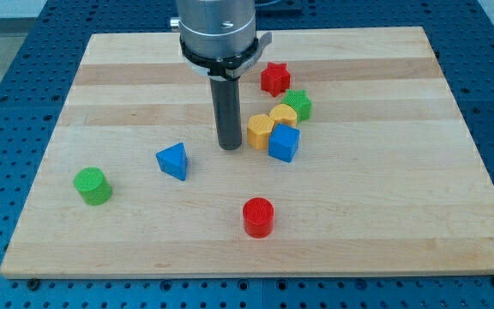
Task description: Separate the group of blocks
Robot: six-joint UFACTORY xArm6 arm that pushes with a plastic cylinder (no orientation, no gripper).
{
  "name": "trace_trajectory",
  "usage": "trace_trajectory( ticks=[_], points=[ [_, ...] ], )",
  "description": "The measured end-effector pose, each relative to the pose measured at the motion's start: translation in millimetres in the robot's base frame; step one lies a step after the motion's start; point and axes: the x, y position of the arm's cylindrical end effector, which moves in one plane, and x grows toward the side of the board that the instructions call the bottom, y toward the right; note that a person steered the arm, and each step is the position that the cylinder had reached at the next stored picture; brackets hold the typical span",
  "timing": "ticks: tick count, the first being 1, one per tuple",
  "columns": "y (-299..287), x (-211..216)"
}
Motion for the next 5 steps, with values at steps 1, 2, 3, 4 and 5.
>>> trace_trajectory(
  ticks=[1,2,3,4,5],
  points=[
    [6.1,-7.3],
    [33.1,-45.3],
    [71.2,-81.7],
    [112.1,-116.2],
    [129.8,-127.6]
  ],
)
